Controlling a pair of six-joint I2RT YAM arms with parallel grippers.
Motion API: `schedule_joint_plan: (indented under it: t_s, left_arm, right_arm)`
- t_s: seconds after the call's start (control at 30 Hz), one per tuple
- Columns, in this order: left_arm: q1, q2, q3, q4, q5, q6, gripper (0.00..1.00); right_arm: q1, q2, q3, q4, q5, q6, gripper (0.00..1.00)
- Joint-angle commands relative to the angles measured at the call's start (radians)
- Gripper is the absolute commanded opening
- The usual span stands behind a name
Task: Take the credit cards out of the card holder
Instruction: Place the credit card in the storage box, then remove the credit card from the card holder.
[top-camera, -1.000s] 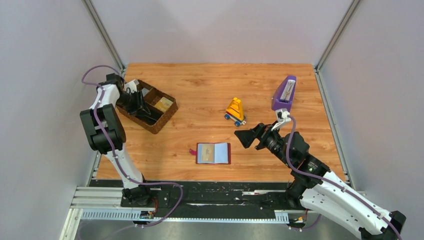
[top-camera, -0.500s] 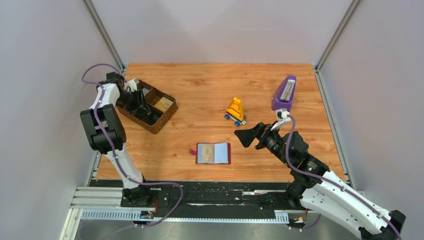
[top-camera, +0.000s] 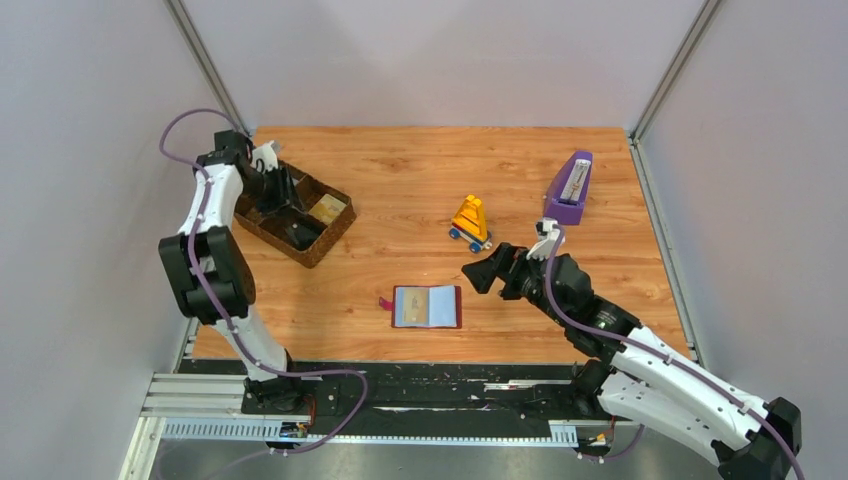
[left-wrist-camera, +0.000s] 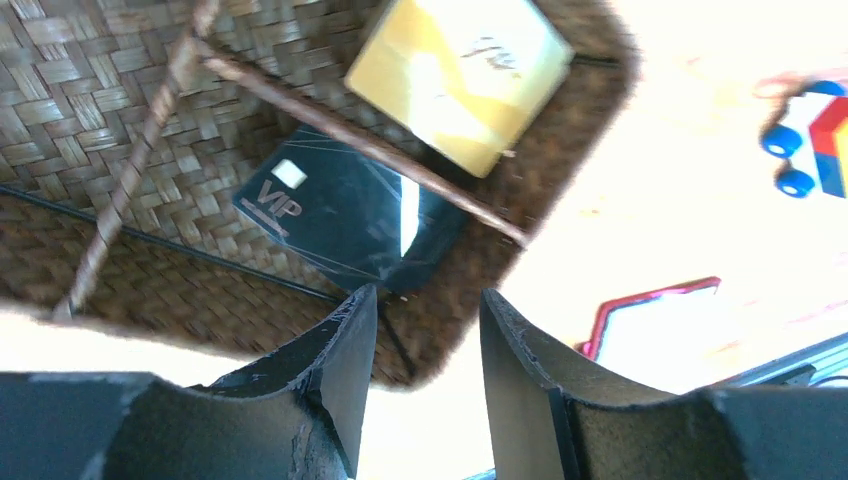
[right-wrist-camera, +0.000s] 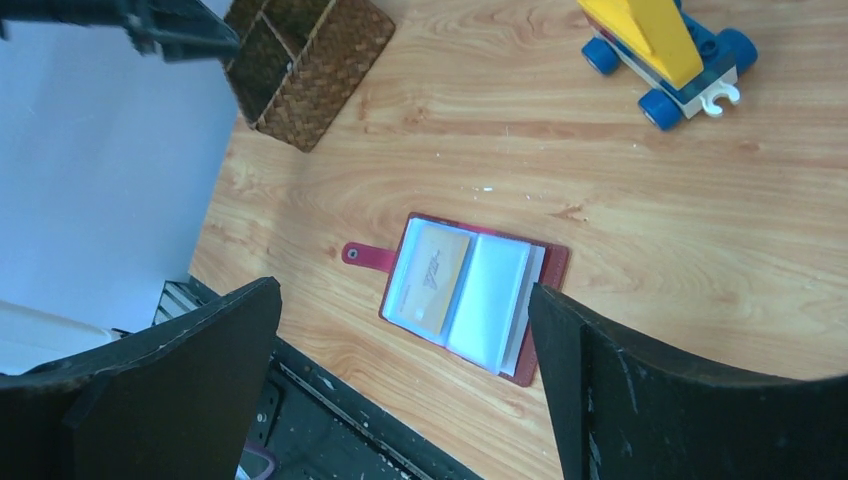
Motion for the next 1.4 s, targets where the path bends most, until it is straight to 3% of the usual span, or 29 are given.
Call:
schedule_joint_plan:
  t_s: [0.0, 0.17, 0.37, 0.43, 0.6, 0.67, 0.9, 1.37]
  left_arm:
    - [-0.050, -0.208, 0.050, 0.002, -0.006, -0.062, 0.50]
    - [-0.157, -0.371, -0.058, 0.052, 0.043, -0.109, 0.50]
    - [-0.382, -0.453, -0.231, 0.124, 0.065, -0.175, 0.46]
    - [-0.458, -0.471, -0.294, 0.167, 0.067, -0.204, 0.46]
    - [-0.570, -0.520, -0.435, 0.300, 0.084, -0.290, 0.45]
    - [-0.575, -0.535, -0.486, 0.373, 0.078, -0.314, 0.46]
    - [-0.575, -0.529, -0.612, 0.396, 0.013, -0.293, 0.47]
    - [-0.651, -0.405, -0.754, 0.542, 0.022, -0.335, 0.50]
  right_arm:
    - [-0.003, 0.049, 0.042, 0.000, -0.076, 0.017, 0.95]
    - [-0.003, 0.140, 0.031, 0.028, -0.210, 0.049, 0.80]
    - [-0.003, 0.236, -0.018, 0.160, -0.283, 0.087, 0.42]
    - [-0.003, 0.278, -0.031, 0.215, -0.303, 0.095, 0.39]
    - [-0.003, 0.419, -0.014, 0.247, -0.289, 0.113, 0.42]
    - [-0.002, 0.486, 0.016, 0.229, -0.275, 0.133, 0.46]
    - [0.063, 0.690, 0.186, 0.093, -0.172, 0.178, 0.52]
    - [0.101, 0.653, 0.202, 0.053, -0.093, 0.167, 0.55]
